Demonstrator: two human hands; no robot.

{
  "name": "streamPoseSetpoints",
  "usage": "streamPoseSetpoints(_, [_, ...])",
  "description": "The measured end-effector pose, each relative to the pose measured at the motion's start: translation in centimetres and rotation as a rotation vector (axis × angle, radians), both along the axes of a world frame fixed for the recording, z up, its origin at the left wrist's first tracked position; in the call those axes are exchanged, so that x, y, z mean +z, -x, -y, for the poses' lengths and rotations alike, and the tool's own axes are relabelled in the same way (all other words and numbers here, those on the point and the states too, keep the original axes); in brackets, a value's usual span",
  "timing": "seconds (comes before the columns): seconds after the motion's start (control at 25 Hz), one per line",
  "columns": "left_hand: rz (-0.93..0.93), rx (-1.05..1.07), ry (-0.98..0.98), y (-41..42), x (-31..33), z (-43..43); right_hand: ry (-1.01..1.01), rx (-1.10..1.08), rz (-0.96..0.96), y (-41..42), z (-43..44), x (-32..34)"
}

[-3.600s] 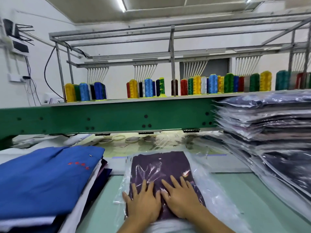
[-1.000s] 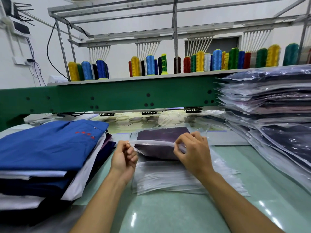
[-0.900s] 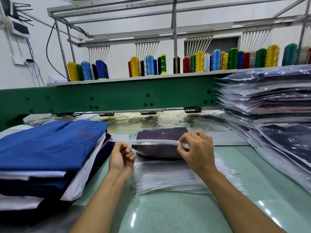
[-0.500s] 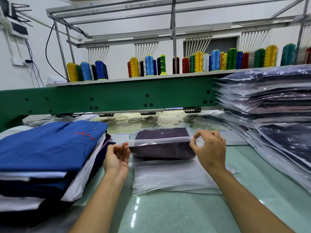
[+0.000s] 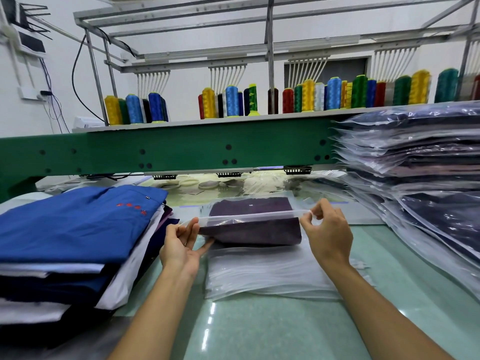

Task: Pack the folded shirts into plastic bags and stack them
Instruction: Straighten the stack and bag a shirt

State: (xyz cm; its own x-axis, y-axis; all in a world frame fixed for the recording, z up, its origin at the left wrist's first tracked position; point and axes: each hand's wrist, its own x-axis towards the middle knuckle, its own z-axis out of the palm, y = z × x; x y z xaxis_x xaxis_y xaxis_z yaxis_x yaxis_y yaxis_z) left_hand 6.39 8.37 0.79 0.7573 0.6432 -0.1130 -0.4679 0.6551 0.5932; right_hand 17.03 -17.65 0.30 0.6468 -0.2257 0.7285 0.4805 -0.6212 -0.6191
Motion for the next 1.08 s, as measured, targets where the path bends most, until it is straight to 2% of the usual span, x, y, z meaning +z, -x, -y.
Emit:
streamPoseSetpoints(0.16, [0.018,-0.017,0.061,-0.3,-0.5,0.6,-0.065,0.096,0.050,0.3,-0.6,0.3])
streamPoseSetpoints(0.32, [-0.067,-0.096,0.101,-1.2,-0.1,3.8,-0.116,0.168,0.103,1.5,-2.1,0.6])
streamPoseSetpoints(0.52, [-0.271,-0.317,-0.103,-3.1,1.4,8.7,-0.093,0.427,0.186,3.2,-3.4,0.3])
streamPoseSetpoints(0.6, [-0.327,-0.322,-0.158,-4.3,2.0,9.7,-0.083,0.530,0.185,3.6,-3.6,0.2])
streamPoseSetpoints(0.8, [-0.555,-0.029,-0.532,-6.0,2.6,10.0,-0.134,0.672,0.186,4.4,-4.0,0.1])
streamPoseSetpoints(0.92, [-0.596,0.058,-0.939,-5.9,2.6,9.0,-0.221,0.492,0.165,4.1,-3.9,0.6])
streamPoseSetpoints(1.0, [-0.546,0.062,-1.071,-5.8,4.0,8.6,-0.234,0.368,0.105,3.7,-3.8,0.9])
streamPoseSetpoints(1.08, [-0.496,0.043,-1.112,-5.8,6.0,8.4,-0.257,0.293,-0.036,2.9,-3.5,1.2])
